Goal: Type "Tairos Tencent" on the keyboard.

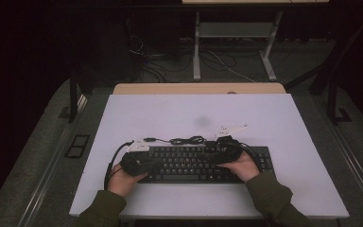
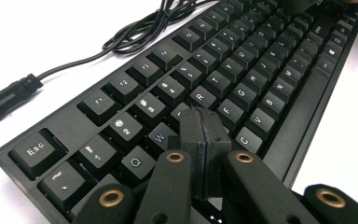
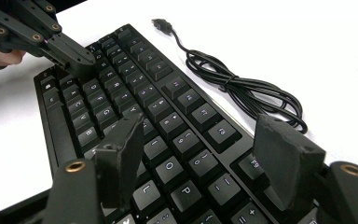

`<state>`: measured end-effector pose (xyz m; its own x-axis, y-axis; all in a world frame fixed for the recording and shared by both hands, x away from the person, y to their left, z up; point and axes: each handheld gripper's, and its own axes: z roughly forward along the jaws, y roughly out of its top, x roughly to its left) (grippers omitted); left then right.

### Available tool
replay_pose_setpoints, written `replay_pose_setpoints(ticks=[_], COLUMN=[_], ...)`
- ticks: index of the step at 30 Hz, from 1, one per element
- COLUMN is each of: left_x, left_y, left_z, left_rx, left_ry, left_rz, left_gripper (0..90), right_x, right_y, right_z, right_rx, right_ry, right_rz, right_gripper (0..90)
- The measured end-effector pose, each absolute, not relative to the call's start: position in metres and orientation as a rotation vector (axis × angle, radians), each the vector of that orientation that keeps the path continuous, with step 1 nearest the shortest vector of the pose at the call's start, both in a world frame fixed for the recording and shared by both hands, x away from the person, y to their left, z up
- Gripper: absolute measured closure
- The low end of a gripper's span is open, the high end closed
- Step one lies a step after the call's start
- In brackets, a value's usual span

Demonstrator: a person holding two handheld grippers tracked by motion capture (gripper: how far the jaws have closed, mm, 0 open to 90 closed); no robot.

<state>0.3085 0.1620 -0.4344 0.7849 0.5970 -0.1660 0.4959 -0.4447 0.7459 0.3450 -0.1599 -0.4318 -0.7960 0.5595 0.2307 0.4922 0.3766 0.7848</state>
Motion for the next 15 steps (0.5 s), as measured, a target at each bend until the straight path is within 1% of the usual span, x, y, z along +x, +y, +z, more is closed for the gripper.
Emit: replay_pose_setpoints(ticks=[15], left_x=[0.3091], left_y=[0.1607], left_z=[-0.4361], left_rx=[2.141], left_ry=[0.815], left_rz=[0.142], left_gripper=[89.2], right_x=[0.3451], right_y=[-0.16], right_z=[-0.4322], right_rx=[0.976], right_ry=[2.548], right_rz=[1.405], right_gripper=[33.2])
